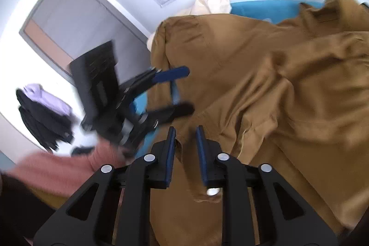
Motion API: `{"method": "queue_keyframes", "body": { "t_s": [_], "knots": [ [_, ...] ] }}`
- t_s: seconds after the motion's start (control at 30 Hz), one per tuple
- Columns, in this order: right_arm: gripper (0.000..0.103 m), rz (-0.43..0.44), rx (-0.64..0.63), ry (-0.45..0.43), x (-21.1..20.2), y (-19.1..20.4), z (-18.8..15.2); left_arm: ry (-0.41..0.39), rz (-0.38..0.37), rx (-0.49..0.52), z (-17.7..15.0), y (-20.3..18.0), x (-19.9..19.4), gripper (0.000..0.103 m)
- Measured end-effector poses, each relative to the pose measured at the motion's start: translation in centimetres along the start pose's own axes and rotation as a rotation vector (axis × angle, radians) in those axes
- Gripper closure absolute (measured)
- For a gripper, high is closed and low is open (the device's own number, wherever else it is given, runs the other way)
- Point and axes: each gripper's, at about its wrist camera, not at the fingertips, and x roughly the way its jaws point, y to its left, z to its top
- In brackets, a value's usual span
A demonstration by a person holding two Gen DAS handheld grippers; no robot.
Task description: Fold large clothes
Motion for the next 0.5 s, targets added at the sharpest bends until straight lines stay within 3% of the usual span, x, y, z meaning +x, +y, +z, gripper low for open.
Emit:
{"method": "queue_keyframes", "body": {
  "t_s": [0.1, 0.27, 0.37, 0.4, 0.43, 0.5],
  "knots": [
    [0.047, 0.004, 0.038, -0.002, 1.6, -1.0, 1.6, -0.035, 0.022, -0.046, 0.5, 1.2, -1.8, 0.011],
    [0.042, -0.050, 0.068, -0.146, -3.6, -3.1, 2.0, -0.049, 0.005, -0.102, 0.0, 2.7, -3.7, 0.009],
    [0.033, -0.229, 0.096, -0.276, -8.8, -5.4, 1.4, -0.031, -0.104, -0.101, -0.9, 2.0, -3.8, 0.007],
    [0.029, -0.280, 0.104, -0.303, -10.0, -6.0, 1.0, -0.020, -0.118, -0.086, -1.3, 1.4, -3.5, 0.006],
    [0.023, -0.394, 0.123, -0.350, -12.1, -7.2, 0.3, -0.001, -0.117, -0.060, -1.8, 0.7, -3.0, 0.006],
    [0.016, -0.472, 0.164, -0.382, -14.0, -9.0, -0.7, 0.077, -0.117, -0.031, -3.0, -0.1, -1.2, 0.006]
  ]
}}
